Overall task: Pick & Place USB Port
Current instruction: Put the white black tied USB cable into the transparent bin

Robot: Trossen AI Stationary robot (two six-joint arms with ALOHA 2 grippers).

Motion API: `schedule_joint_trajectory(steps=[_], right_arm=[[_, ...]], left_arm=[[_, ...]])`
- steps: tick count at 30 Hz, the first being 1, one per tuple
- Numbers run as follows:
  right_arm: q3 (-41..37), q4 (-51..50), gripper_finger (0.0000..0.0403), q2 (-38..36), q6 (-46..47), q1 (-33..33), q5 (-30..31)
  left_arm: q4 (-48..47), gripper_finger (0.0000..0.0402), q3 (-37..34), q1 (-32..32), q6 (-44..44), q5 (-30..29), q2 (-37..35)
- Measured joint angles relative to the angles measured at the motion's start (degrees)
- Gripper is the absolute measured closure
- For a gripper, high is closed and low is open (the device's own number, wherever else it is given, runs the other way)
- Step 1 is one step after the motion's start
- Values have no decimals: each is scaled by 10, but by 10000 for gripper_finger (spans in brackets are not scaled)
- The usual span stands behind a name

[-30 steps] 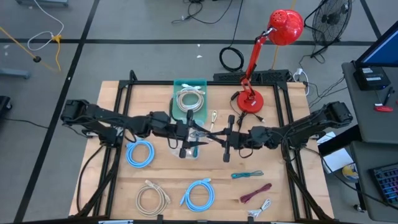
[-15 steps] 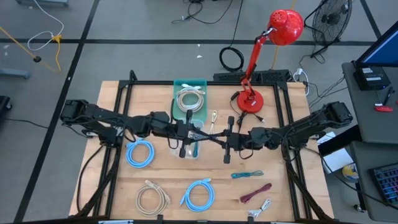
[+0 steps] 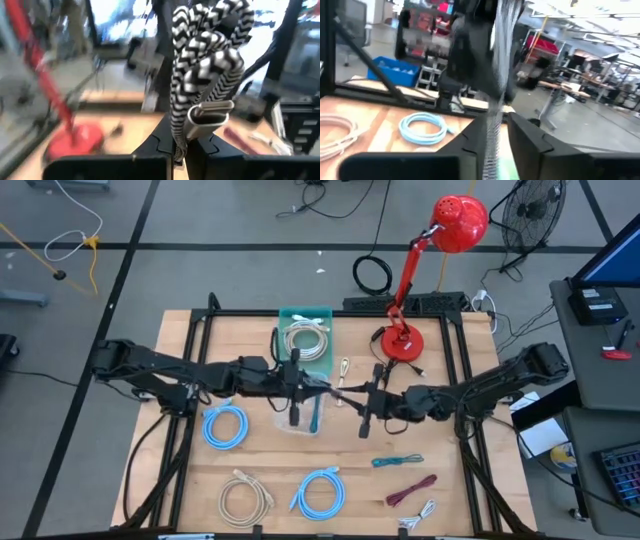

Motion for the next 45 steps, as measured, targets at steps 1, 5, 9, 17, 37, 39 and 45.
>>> schedule_joint_trajectory(steps=[1,5,9,17,37,39,45], right_arm=[[0,-1,320,-5,0,4,10],[0,-49,284,-31,0,25,69],[0,-125,262,-56,7,38,114],[-5,-215,257,-61,63,42,109],[-66,-189,259,-62,106,26,109],[-66,-189,261,-62,99,26,109],[-66,-189,263,-62,92,26,110]], left_arm=[[-37,387,-2,0,-13,-14,-17],[-140,387,1,16,-105,-36,-72],[-271,387,1,66,-260,29,-105],[-439,387,21,156,-344,188,-83],[-635,387,224,181,-323,216,165],[-633,387,223,184,-341,215,165],[-637,387,222,184,-375,215,165]])
